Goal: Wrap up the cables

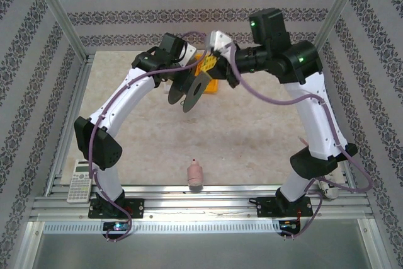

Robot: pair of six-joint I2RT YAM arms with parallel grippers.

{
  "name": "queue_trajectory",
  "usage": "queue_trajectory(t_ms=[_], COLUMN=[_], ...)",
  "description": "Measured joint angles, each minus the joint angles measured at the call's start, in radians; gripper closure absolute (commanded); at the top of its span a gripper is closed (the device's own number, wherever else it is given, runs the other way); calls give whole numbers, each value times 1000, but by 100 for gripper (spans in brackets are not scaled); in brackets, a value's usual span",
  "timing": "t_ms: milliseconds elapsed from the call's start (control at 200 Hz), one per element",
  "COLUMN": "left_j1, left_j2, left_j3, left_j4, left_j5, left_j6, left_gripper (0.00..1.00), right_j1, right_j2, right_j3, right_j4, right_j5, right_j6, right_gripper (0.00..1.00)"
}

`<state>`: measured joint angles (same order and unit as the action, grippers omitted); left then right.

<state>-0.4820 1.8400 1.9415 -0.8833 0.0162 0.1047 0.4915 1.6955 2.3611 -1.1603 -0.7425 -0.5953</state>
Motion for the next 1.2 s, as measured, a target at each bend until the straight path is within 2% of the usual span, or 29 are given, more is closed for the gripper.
queue_trajectory(t_ms=[130, 370, 665, 774, 1029, 1204], left_j1=[-15, -65, -93, -93, -78, 9], left_j2=[-5, -3, 6, 2, -85, -198], left_j3=[-2, -2, -2, -2, -8, -6], left_j4=[-43, -105, -128, -128, -129, -114], left_j5=[10, 14, 49, 82, 174, 284], left_j6=[54, 137, 195, 211, 230, 207], left_gripper=[100, 100, 100, 100, 100, 100], right_j1=[-102, -208, -319, -377, -510, -519], right_j2=[20, 151, 232, 228, 219, 212], right_j3=[-6, 112, 117, 39, -298, -414], right_j4=[90, 164, 255, 304, 481, 523], right_j5=[-105, -226, -272, -289, -325, -323], right_j6=[71, 183, 282, 301, 362, 361], right_gripper=[100, 100, 100, 100, 100, 100])
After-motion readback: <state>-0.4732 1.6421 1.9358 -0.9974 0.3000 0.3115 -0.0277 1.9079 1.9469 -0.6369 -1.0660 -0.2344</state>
